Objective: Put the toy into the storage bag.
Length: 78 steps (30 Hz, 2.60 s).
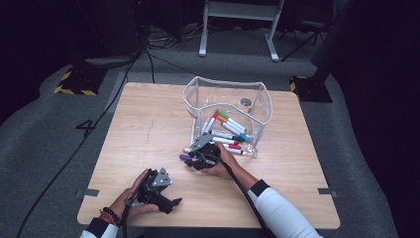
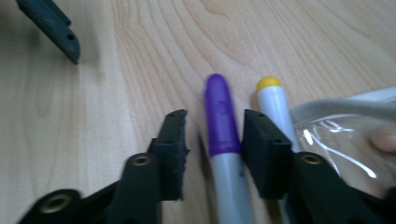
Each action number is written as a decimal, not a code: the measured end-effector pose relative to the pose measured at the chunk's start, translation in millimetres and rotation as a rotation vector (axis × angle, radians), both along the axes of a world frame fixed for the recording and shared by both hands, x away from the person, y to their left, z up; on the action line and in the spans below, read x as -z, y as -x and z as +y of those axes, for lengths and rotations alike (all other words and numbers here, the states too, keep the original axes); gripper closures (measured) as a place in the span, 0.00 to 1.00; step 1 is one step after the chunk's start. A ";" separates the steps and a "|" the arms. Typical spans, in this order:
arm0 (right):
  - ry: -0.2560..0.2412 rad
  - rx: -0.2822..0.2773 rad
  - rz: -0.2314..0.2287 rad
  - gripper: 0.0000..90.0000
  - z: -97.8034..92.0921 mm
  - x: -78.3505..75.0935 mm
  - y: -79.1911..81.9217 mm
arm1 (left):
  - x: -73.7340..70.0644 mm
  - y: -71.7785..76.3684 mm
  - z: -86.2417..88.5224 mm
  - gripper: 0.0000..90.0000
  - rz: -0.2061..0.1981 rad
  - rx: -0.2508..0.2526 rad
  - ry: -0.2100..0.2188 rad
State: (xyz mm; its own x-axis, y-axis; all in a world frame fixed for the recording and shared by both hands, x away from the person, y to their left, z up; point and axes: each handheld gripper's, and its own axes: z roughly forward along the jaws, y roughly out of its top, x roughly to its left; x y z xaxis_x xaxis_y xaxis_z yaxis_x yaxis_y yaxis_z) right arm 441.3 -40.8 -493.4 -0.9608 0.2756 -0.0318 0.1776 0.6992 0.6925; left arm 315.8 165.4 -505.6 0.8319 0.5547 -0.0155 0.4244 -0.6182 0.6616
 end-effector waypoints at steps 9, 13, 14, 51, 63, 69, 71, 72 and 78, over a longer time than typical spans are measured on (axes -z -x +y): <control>-0.022 -0.005 0.026 0.83 -39.3 1.1 23.5 | 0.0 0.0 0.0 0.01 0.000 0.000 0.000; -0.023 0.010 0.024 0.83 -79.4 1.0 41.2 | 0.1 -0.9 -0.7 0.00 0.003 -0.003 0.001; -0.023 0.010 0.024 0.83 -79.4 1.0 41.2 | 0.1 -0.9 -0.7 0.00 0.003 -0.003 0.001; -0.206 0.198 -0.144 0.83 -223.1 -88.9 68.0 | 0.0 -1.5 -0.7 0.00 0.003 0.001 0.001; -0.239 0.165 -0.244 0.83 -218.8 -152.0 69.5 | 0.0 -1.6 -0.7 0.00 0.004 0.000 0.001; -0.241 0.162 -0.274 0.83 -214.1 -177.0 65.9 | 0.0 -1.6 -0.7 0.00 0.004 0.000 0.001; -0.233 0.160 -0.288 0.83 -210.5 -185.6 64.1 | 0.0 -1.7 -0.7 0.00 0.004 0.000 0.000; -0.232 0.160 -0.290 0.83 -209.3 -188.9 63.0 | 0.0 -1.7 -0.7 0.00 0.004 0.000 0.000; -0.243 0.158 -0.315 0.83 -197.8 -212.3 47.1 | 0.0 -1.7 -0.7 0.00 0.004 0.000 0.000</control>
State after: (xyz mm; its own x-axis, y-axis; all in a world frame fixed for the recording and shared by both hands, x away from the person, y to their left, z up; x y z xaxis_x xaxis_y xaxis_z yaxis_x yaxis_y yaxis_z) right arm 394.1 -238.6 -281.1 -0.8599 0.4542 -0.2329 0.0229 0.4902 0.8713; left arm 317.5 164.7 -505.6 0.8320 0.5544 -0.0189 0.4268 -0.6180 0.6603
